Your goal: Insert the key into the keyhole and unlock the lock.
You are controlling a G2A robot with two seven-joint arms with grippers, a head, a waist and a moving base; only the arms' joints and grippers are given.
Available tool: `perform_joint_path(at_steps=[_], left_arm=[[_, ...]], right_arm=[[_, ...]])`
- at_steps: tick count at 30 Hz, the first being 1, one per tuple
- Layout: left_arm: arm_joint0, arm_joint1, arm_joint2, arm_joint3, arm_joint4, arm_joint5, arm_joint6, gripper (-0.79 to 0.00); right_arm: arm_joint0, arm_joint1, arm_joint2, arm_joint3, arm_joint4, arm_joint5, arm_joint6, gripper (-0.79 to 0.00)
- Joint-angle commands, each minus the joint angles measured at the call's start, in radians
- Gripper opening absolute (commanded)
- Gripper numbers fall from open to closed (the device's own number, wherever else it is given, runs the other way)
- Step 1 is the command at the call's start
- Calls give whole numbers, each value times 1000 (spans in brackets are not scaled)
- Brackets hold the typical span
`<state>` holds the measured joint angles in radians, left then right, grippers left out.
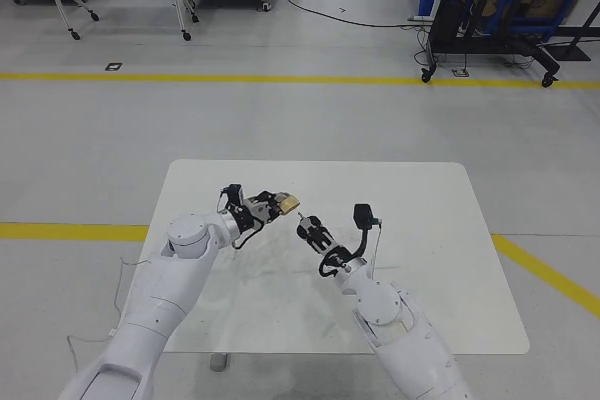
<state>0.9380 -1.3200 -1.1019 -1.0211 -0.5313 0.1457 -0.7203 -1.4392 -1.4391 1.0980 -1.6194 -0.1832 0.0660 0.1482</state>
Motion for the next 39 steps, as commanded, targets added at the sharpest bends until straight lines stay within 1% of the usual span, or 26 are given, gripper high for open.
perform_joint_path(at_steps=[1,19,26,30,34,35,36,37,39], left_arm=[[1,1,1,-3,9,-3,2,-785],[15,3,3,-27,39,-40,-13,-785],[17,5,10,-37,75,-58,-21,-785],[17,7,17,-44,100,-75,-54,-785],[15,7,18,-42,106,-78,-61,-785],[15,8,18,-41,105,-80,-64,-785],[14,8,17,-39,105,-81,-64,-785],[14,8,16,-38,104,-80,-64,-785],[13,8,16,-36,104,-79,-63,-785]], right_arm=[[6,-2,-5,3,5,1,-4,-785],[50,-12,-18,55,42,10,-43,-785],[57,-12,-23,59,47,10,-14,-785],[65,-11,-23,58,38,18,-4,-785],[66,-11,-21,54,32,18,-7,-785],[65,-10,-20,52,30,19,-10,-730],[63,-10,-19,51,27,19,-13,-449],[62,-10,-18,50,23,20,-14,0],[59,-9,-17,47,16,18,-16,0]])
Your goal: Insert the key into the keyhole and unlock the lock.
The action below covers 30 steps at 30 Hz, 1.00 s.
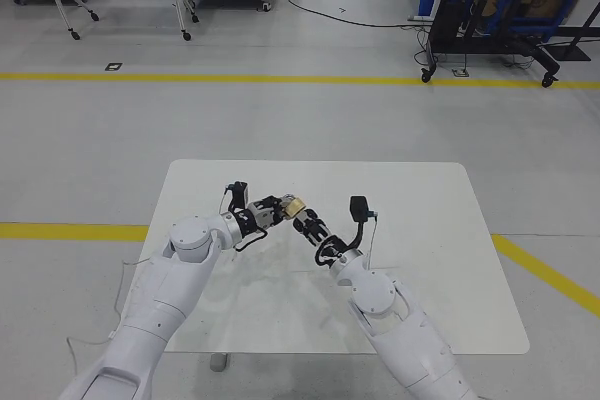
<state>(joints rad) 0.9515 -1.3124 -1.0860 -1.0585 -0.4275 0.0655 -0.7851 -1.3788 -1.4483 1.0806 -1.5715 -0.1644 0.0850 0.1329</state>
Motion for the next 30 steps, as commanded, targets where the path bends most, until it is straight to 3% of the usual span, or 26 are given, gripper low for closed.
perform_joint_path(at_steps=[1,19,22,24,25,26,27,30], left_arm=[[-1,0,0,2,1,3,3,-785],[9,-2,-22,-5,-27,-27,65,-785],[12,-4,-33,0,-75,-1,72,-785],[11,-8,-39,20,-141,67,55,-785],[6,-10,-44,32,-185,107,44,-785],[1,-13,-49,41,-224,134,33,-785],[-4,-15,-51,53,-252,162,21,-785],[-16,-20,-56,81,-334,226,-20,-785]], right_arm=[[-1,0,1,-1,-3,-1,0,0],[-14,1,18,-22,35,-20,-6,0],[-42,7,57,-73,69,-42,-2,0],[-63,12,74,-114,54,-47,-1,0],[-74,14,80,-138,50,-53,3,-209],[-85,16,87,-161,57,-63,8,-517],[-96,17,94,-183,73,-76,16,-751],[-116,20,113,-218,138,-118,50,-785]])
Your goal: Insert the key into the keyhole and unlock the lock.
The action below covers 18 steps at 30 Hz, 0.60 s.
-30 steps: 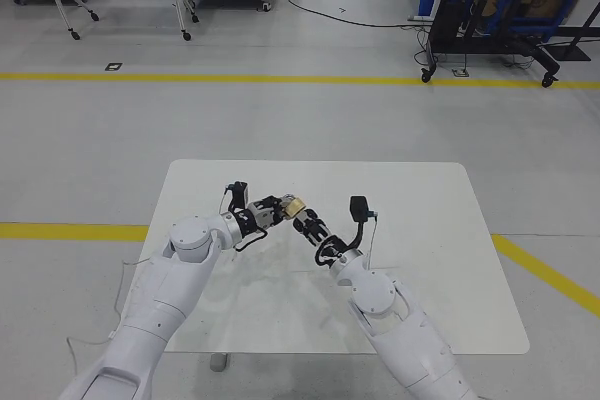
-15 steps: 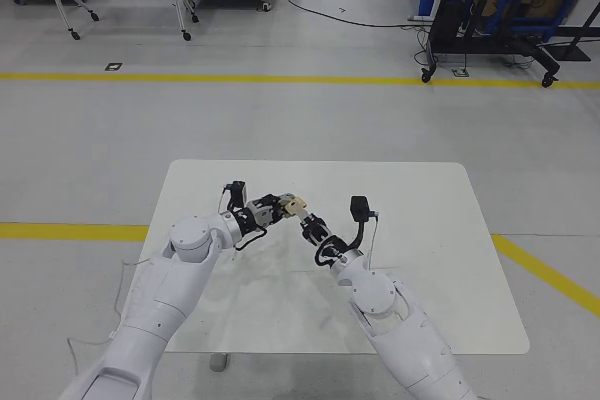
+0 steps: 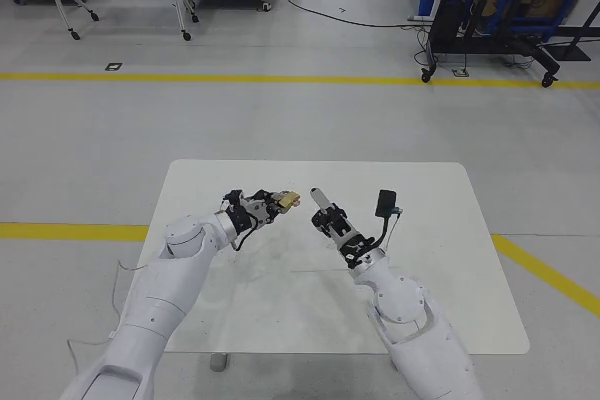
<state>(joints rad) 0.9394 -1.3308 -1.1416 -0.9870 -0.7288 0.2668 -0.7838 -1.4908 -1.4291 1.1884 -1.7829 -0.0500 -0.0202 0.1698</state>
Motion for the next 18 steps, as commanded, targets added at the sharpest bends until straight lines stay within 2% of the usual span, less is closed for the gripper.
perform_joint_path(at_steps=[1,8,18], left_arm=[[-8,-3,0,20,-53,44,-39,-785],[-35,-9,-1,74,-132,113,-103,-785],[-42,-7,11,80,-100,87,-112,-785]], right_arm=[[-4,1,7,-7,41,-23,26,-785],[38,-3,-29,50,58,-83,45,-785],[107,-14,-65,149,77,-71,2,-785]])
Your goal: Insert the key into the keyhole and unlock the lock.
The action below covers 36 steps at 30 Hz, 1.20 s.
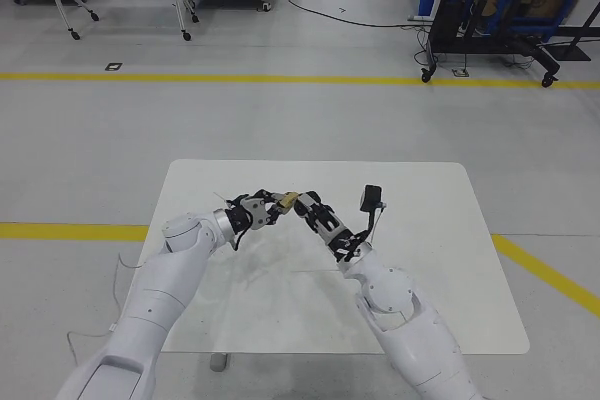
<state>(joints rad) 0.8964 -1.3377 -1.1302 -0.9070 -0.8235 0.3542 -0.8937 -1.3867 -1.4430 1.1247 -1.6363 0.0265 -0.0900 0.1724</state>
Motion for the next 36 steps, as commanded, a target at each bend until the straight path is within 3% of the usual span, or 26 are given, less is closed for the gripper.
perform_joint_path(at_steps=[1,16,20,21,23,25,32,36], left_arm=[[1,0,0,0,-6,-2,-2,-785],[0,2,6,-4,10,-19,-13,-785],[3,5,4,-25,63,-104,32,-785],[6,7,4,-37,88,-141,47,-785],[19,10,2,-62,125,-209,66,-785],[33,12,-1,-85,141,-251,70,-785],[65,16,-17,-134,138,-300,57,-785],[73,18,-19,-148,142,-313,41,-785]], right_arm=[[5,0,-2,5,2,1,0,-785],[49,-8,-17,80,25,34,-15,-785],[17,-4,-3,21,36,20,-3,-785],[7,-2,2,7,54,19,11,-757],[-10,0,14,-12,111,20,50,-551],[-22,2,31,-21,181,27,91,-486],[-35,6,69,19,379,59,211,-511],[-26,7,75,46,420,62,232,-542]])
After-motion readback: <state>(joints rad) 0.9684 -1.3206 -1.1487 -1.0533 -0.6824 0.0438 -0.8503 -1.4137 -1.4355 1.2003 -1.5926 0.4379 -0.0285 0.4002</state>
